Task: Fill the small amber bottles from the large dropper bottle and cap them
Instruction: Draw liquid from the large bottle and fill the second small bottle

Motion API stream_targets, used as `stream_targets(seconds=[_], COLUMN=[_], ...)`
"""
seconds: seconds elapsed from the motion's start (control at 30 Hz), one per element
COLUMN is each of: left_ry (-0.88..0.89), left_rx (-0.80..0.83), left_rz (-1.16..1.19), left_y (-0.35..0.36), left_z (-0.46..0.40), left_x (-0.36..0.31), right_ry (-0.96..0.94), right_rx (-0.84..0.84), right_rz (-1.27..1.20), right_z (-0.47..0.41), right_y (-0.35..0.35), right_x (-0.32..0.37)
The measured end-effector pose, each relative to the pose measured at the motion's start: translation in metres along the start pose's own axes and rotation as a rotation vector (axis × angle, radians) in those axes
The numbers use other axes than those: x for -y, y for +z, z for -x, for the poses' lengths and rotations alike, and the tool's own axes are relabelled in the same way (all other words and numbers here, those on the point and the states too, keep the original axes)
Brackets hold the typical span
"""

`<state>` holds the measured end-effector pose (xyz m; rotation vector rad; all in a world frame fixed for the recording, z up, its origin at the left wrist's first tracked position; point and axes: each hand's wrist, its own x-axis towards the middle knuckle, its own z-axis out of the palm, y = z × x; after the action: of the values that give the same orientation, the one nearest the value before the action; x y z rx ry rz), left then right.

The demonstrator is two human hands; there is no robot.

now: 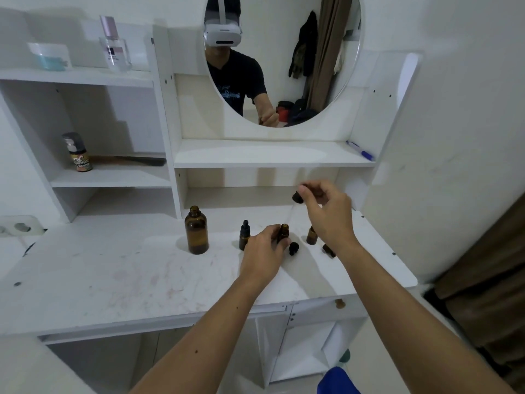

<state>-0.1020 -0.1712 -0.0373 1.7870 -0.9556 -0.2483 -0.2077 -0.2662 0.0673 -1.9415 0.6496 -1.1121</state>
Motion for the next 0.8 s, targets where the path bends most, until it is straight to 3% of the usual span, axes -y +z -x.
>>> stream_targets(seconds=[0.23, 0.47, 0.7, 0.8], left_ry=[-0.052, -0.058, -0.128, -0.186], left_rx=[0.011, 0.185, -0.098, -0.146], left_rz=[0.092, 0.136, -0.106, -0.104], left_y=[-0.02, -0.102, -0.196, -0.21], left_z=[0.027, 0.078, 0.097, 0.089], left_x=[0.001, 0.017, 0.056, 0.063], right_ry=[-0.063, -0.092, -0.086, -0.085], right_rx=[-0.092, -0.093, 0.005, 0.031], right_rz=[-0.111, -0.251, -0.352, -0.353], right_z=[-0.012, -0.007, 0.002, 0.003], right_y=[-0.007, 0.038, 0.086, 0.1], right_x=[0.042, 0.064, 0.088, 0.094])
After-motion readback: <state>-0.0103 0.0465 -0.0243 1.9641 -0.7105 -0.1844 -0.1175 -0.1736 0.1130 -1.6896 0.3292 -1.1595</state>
